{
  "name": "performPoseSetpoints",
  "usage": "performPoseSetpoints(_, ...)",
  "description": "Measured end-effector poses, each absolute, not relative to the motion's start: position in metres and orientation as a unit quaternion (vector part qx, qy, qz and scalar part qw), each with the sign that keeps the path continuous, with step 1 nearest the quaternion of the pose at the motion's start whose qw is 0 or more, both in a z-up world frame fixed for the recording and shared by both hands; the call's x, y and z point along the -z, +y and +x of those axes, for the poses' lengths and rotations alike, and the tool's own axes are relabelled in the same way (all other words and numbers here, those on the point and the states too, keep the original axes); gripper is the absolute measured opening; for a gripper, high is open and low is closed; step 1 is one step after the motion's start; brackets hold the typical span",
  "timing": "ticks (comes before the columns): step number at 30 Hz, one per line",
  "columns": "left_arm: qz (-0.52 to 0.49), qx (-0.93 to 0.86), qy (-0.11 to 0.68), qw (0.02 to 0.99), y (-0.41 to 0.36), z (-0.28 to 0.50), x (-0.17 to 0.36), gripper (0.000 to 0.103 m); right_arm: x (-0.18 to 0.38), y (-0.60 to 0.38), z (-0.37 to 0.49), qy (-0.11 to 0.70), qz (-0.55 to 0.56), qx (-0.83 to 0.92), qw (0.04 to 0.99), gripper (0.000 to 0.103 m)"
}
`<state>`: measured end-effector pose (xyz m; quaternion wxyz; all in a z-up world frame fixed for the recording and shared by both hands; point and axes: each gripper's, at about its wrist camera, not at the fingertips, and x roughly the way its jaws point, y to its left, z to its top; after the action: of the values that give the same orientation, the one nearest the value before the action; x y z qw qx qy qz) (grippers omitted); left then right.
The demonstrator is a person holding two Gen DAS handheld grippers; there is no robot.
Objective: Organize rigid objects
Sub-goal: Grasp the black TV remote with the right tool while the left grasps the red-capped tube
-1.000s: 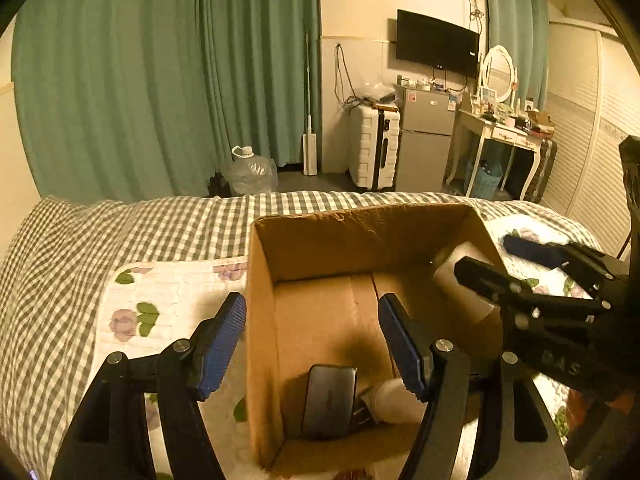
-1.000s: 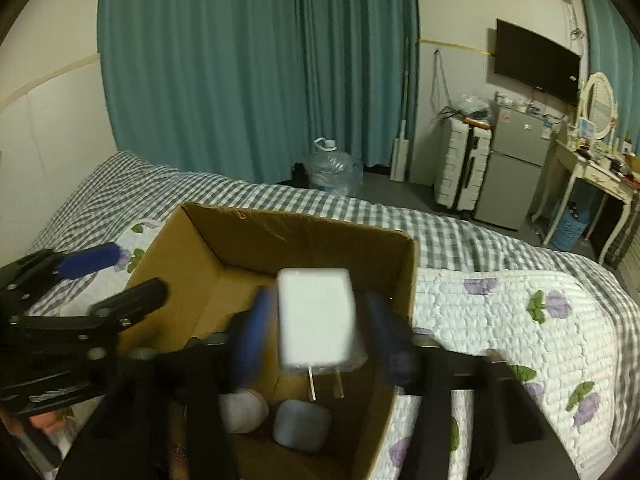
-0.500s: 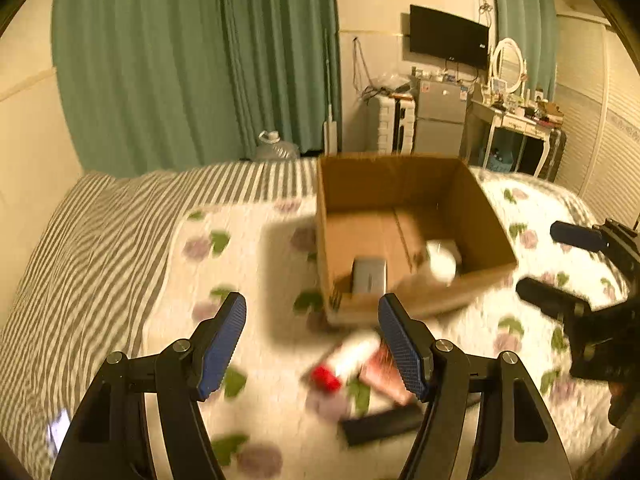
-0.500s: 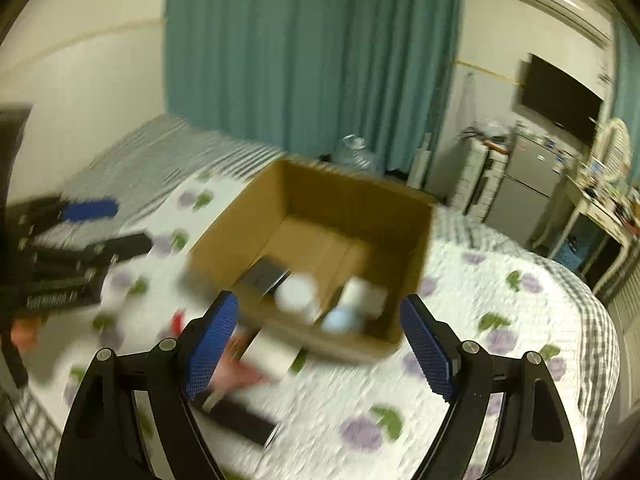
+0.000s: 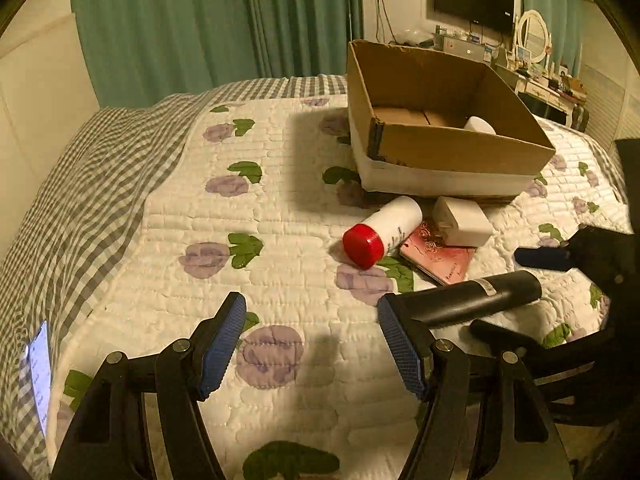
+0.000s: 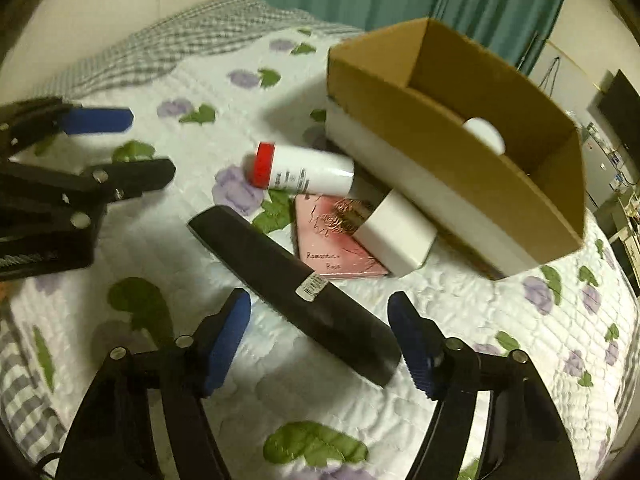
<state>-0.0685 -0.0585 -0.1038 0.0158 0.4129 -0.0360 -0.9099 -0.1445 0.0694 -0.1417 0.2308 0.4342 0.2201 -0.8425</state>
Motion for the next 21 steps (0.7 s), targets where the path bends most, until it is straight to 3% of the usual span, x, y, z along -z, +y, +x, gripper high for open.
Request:
performPoseSetpoints(3,0.417,0.909,-0.03,0.015,-0.062,-0.071,0.109,0.071,0.15,0.061,-0.15,0.234,0.435,0.838,0.232,0.068)
performPoseSetpoints(5,0.421,0.906,-0.025,0.016,-0.065,-0.073,0.111,0.071,0.155,0.056,-0.155,0.238,0.441,0.832,0.239,0.055)
performPoseSetpoints(8,0.425,0.905,-0.021,0.018,-0.069,-0.075,0.113,0.071,0.151,0.054,-0.153,0.243,0.433,0.835,0.238,0.046)
performPoseSetpoints(21,0.418,0.906,-0.042,-0.045,-0.043,-0.094,0.105,0.072,0.082,0.104,-0.153,0.16,0.413,0.877,0.189,0.019)
